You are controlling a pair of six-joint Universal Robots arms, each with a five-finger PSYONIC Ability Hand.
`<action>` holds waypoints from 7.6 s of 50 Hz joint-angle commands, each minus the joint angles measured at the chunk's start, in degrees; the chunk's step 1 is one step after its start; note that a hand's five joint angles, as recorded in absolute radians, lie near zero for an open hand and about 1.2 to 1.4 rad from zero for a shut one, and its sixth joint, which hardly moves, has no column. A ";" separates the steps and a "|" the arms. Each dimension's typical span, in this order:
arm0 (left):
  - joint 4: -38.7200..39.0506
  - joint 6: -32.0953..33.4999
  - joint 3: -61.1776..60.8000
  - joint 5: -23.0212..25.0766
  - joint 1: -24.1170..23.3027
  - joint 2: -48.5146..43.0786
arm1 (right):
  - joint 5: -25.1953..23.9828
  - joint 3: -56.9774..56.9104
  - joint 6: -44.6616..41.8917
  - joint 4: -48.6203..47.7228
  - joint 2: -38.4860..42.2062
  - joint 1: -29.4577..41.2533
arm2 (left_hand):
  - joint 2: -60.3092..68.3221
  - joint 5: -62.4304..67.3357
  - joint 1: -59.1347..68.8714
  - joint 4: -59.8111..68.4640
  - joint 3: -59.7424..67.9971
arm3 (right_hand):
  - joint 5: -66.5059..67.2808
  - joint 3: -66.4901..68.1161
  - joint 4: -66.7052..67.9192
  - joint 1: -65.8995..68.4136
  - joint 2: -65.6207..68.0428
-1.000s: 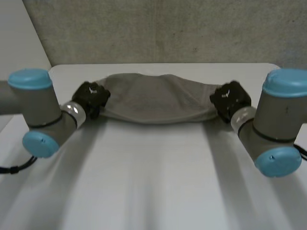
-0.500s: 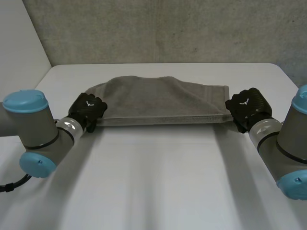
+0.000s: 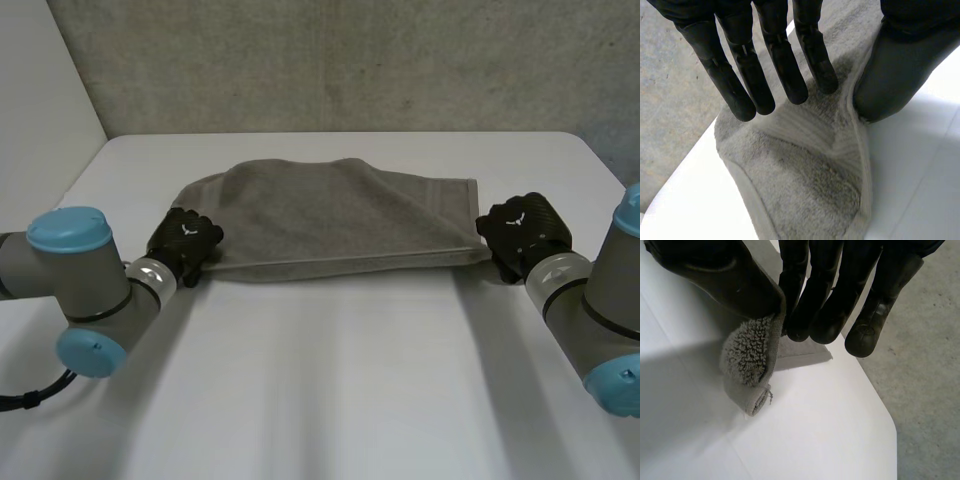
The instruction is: Fold the towel.
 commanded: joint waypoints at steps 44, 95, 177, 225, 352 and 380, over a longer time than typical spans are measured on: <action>-4.74 -14.88 -2.48 0.61 4.78 33.39 | -0.06 -15.50 -0.17 19.73 -12.54 -2.73 | 24.12 13.98 23.86 23.60 24.11 | 1.47 2.78 3.37 3.51 3.29; -12.99 -23.41 57.73 -7.48 2.40 0.35 | 5.56 -56.83 -6.94 7.30 13.03 -0.79 | 24.12 13.98 23.86 23.60 24.11 | 1.47 2.78 3.37 3.51 3.29; -7.37 -7.77 31.94 -1.58 2.32 -14.31 | 0.02 -44.60 -6.33 9.15 30.68 -3.34 | 24.12 13.98 23.86 23.60 24.11 | 1.47 2.78 3.37 3.51 3.29; 2.11 -18.75 -9.40 -2.12 -0.67 23.01 | -4.18 -13.43 5.27 18.55 4.51 -5.79 | -44.49 -54.63 -44.75 -45.01 -44.50 | -58.20 -56.89 -56.30 -56.16 -56.39; 8.44 -24.46 -19.45 -2.12 -3.92 26.45 | -9.28 -17.27 -7.44 -0.35 11.34 20.19 | -45.33 -55.47 -45.59 -45.85 -45.34 | 1.47 2.78 3.37 3.51 3.29; 5.55 -37.38 -3.64 -3.08 -9.01 20.92 | -1.38 -14.30 15.52 4.22 3.99 18.46 | -44.15 -54.30 -44.42 -44.67 -44.17 | -68.53 -67.22 -66.63 -66.49 -66.71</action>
